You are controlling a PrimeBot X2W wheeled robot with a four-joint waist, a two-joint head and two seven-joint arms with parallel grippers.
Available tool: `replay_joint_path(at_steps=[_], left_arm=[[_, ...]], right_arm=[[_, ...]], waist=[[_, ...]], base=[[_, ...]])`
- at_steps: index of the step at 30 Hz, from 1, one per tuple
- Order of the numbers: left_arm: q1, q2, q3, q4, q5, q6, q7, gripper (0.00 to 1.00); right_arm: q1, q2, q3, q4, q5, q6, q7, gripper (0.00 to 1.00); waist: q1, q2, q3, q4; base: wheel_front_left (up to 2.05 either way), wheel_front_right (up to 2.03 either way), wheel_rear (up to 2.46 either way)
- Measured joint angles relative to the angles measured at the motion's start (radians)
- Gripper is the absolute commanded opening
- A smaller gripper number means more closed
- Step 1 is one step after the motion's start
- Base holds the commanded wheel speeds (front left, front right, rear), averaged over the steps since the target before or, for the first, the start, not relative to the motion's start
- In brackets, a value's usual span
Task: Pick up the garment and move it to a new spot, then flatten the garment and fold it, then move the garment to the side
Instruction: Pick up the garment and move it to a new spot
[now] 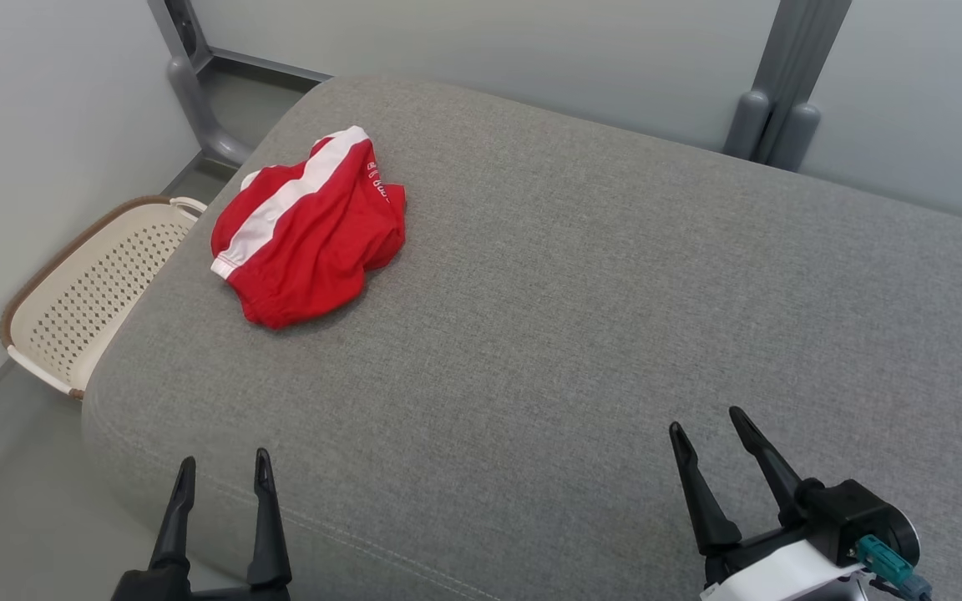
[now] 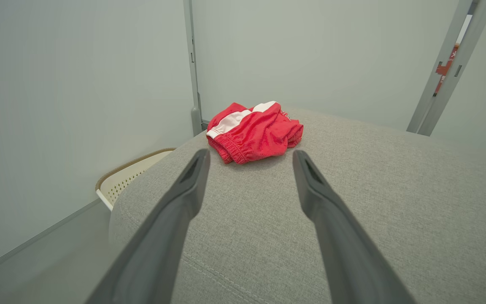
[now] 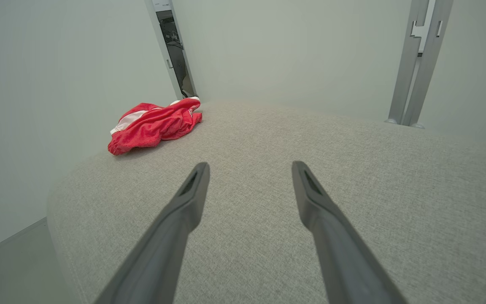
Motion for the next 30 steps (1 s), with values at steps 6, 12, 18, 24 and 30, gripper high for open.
replay_joint_path(at_steps=[6, 12, 18, 24, 30], left_arm=[[-0.03, 0.0, 0.039, -0.022, -0.028, 0.026, 0.0, 1.0], [-0.177, 0.0, 0.13, -0.002, -0.046, -0.035, 0.0, 1.0], [-0.428, 0.004, 0.216, 0.186, -0.053, -0.143, 0.0, 1.0], [-0.745, 0.071, 0.235, 0.511, -0.123, -0.186, 0.016, 1.0], [-0.995, 0.137, 0.227, 0.778, -0.207, -0.195, 0.13, 1.0]], right_arm=[[-0.014, -0.012, 0.005, -0.01, 0.011, 0.0, 0.0, 1.0], [-0.05, -0.053, -0.003, -0.028, 0.014, 0.0, 0.0, 1.0], [-0.119, -0.117, -0.006, -0.046, 0.008, 0.0, 0.0, 1.0], [-0.173, -0.179, -0.007, -0.068, -0.01, 0.0, 0.0, 1.0], [-0.202, -0.229, -0.04, -0.1, -0.024, 0.0, 0.0, 1.0]], waist=[[0.0, 0.0, 0.023, -0.005], [0.0, 0.0, 0.087, -0.012], [0.0, 0.0, 0.183, -0.021], [0.0, 0.0, 0.3, -0.034], [0.0001, 0.0, 0.412, -0.051]], base=[[0.0, 0.0, 0.0], [0.0, 0.0, 0.0], [0.0, 0.0, 0.0], [0.0, 0.0, 0.0], [0.0, 0.0, 0.0]])
